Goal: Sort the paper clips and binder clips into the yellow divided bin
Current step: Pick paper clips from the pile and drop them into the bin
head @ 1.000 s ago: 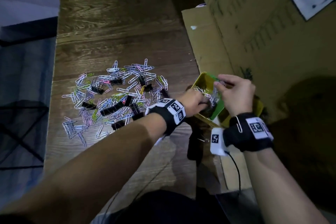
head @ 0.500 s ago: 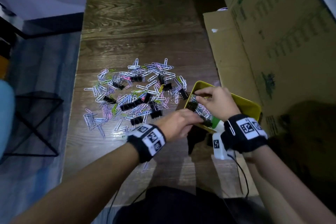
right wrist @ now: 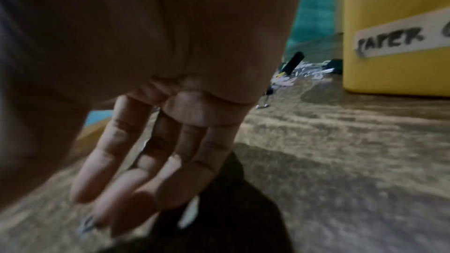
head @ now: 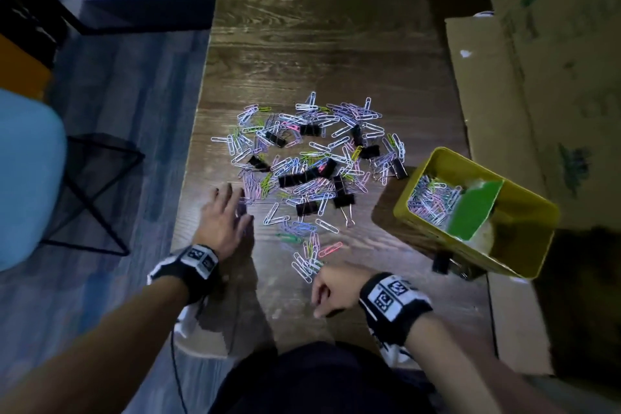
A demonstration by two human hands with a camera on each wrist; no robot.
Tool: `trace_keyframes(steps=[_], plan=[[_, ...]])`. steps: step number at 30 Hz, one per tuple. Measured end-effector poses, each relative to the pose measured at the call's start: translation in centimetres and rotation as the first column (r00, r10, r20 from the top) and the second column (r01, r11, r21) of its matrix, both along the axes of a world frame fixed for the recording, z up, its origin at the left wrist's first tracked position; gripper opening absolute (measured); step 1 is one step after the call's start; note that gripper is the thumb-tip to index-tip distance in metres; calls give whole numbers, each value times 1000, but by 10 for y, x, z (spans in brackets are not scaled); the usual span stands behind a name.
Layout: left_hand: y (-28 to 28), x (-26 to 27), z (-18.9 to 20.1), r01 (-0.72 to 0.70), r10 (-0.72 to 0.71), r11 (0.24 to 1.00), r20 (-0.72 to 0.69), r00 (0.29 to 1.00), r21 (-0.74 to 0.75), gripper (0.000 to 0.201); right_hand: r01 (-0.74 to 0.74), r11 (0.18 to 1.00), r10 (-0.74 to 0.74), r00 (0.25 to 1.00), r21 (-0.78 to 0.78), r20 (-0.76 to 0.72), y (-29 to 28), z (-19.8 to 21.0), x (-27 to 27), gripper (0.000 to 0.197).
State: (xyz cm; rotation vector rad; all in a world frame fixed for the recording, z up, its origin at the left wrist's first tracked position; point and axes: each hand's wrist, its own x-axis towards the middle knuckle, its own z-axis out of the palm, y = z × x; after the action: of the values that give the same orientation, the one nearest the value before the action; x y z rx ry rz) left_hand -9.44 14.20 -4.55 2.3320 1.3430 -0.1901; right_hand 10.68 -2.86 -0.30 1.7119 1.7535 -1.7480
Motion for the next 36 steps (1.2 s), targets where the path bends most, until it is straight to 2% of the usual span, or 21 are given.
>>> trace_keyframes(steps=[2,5,7,9,11,14,16,18,20,27,30,33,36], plan=[[-24,5,-3,53,-52,998,35,998,-23,67,13,999,-15,998,37,61,3,-12,-8,21],[-62,18,-3,149,-139,984,111,984,-92,68,119,975,-137,987,188,87,9,-21,-13,15],[-82,29,-4,225,-205,964,147,968,-139,64,166,942,-210,970,291,127,9,-25,-14,14],[-93,37,-1,290,-262,943,172,950,-164,58,278,877,-356,923,392,143,7,-30,-13,18],[-93,40,4,312,-286,940,182,941,-138,64,383,805,-489,861,453,142,3,-34,-11,37],[-79,36,17,213,-212,977,61,975,-15,74,326,820,-498,811,470,307,-4,-32,-10,84],[-71,36,23,138,-140,989,-26,990,-44,81,282,824,-491,790,492,368,-5,-28,-12,94],[-71,40,25,146,-155,982,-70,985,-122,80,255,828,-477,789,499,389,-3,-28,-16,88],[-75,47,22,208,-219,967,-60,974,-148,68,265,829,-475,799,493,369,1,-32,-19,77],[-75,60,24,225,-196,957,163,967,-181,37,382,798,-518,830,465,207,-1,-36,-15,37],[-66,56,25,223,-174,955,235,956,-198,25,452,763,-565,814,462,137,-4,-36,-9,30],[-55,52,27,207,-154,950,227,962,-233,20,521,728,-611,788,445,77,-6,-36,-4,22],[-47,51,27,103,-19,940,252,967,-324,16,613,649,-678,735,451,-21,-9,-38,1,18]])
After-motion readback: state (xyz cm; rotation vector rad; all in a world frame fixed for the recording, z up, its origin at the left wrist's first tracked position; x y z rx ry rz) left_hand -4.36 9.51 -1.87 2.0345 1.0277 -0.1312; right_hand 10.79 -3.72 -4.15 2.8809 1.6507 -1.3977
